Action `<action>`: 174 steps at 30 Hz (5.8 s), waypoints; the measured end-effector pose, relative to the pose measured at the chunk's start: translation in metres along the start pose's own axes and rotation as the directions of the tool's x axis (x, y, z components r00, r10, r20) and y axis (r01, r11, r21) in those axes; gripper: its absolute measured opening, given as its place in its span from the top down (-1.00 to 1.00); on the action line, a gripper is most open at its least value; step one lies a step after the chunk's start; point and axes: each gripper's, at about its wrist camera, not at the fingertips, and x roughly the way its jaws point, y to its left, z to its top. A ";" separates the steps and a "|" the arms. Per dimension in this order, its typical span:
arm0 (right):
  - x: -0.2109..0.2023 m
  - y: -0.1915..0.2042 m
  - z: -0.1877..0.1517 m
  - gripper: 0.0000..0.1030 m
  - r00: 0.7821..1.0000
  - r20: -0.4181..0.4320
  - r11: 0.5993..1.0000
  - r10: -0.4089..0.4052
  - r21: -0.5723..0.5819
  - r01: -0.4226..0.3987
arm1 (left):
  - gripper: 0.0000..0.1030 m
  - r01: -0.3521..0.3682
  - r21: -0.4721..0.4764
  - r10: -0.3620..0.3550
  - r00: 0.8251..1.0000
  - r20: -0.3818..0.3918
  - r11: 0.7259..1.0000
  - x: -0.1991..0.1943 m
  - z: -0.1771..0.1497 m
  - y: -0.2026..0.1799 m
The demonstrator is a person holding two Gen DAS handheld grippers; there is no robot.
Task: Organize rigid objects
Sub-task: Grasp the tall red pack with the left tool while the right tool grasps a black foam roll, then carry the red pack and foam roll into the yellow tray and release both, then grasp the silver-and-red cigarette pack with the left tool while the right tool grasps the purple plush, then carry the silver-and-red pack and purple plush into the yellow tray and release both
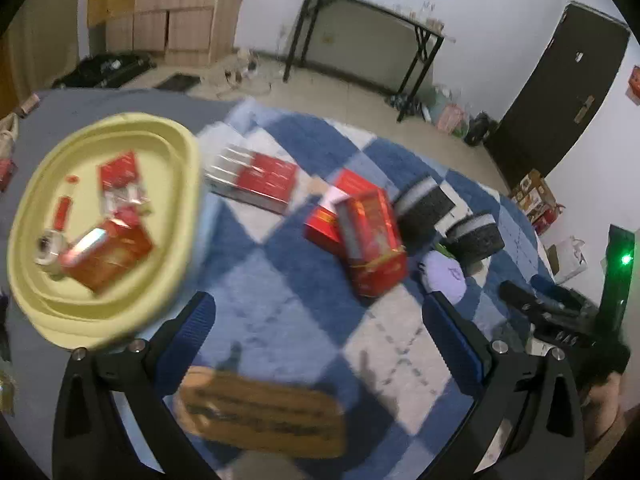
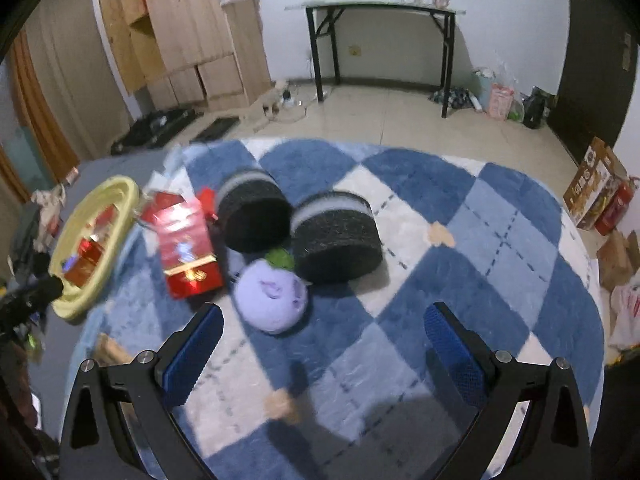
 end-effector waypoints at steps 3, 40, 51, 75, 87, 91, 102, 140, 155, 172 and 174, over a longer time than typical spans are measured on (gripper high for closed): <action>0.021 -0.014 0.003 -0.99 1.000 -0.022 0.997 0.018 0.071 -0.017 | -1.00 0.005 -0.039 -0.005 1.000 -0.010 0.999 0.022 0.007 -0.022; 0.051 -0.008 0.044 -0.32 0.982 0.160 0.994 0.100 0.017 -0.104 | -0.15 -0.090 -0.070 0.087 0.995 -0.051 0.993 -0.004 0.038 0.025; 0.043 0.185 0.049 -0.32 0.935 0.031 0.916 0.354 -0.211 -0.340 | -0.15 -0.158 -0.219 0.167 0.986 0.021 0.963 -0.060 0.067 0.212; 0.207 0.382 0.109 -0.34 0.963 -0.182 0.872 0.197 -0.417 -0.257 | -0.18 -0.167 -0.447 0.126 0.985 -0.118 0.879 0.026 0.067 0.300; 0.148 0.339 0.102 -0.86 0.957 -0.133 0.877 0.260 -0.381 -0.291 | -1.00 -0.070 -0.461 0.099 0.994 0.038 0.885 -0.042 0.084 0.278; 0.095 0.275 0.103 -0.99 0.953 -0.039 0.920 0.299 -0.253 -0.299 | -1.00 -0.078 -0.348 0.099 0.994 0.044 0.934 -0.064 0.088 0.240; -0.022 0.080 0.036 -0.99 0.979 0.128 0.978 0.162 -0.156 -0.141 | -1.00 -0.006 -0.107 0.009 0.999 0.031 0.994 -0.080 0.048 0.114; 0.122 0.020 0.015 -1.00 0.995 -0.081 0.998 0.062 -0.015 -0.064 | -0.97 -0.066 0.375 0.161 0.960 -0.228 0.925 0.159 0.115 0.040; 0.098 0.021 0.017 0.03 0.999 0.006 0.999 0.041 0.018 -0.041 | -0.71 -0.089 0.276 0.123 0.987 -0.107 0.957 0.096 0.090 0.018; -0.020 0.064 -0.020 0.03 0.967 0.133 0.972 0.219 -0.119 -0.204 | -0.71 -0.102 0.057 0.098 0.993 0.064 0.993 -0.106 0.009 0.050; -0.016 0.071 -0.024 0.03 0.969 0.107 0.968 0.221 -0.145 -0.205 | -0.71 -0.114 0.015 0.113 0.990 0.083 0.993 -0.114 0.016 0.072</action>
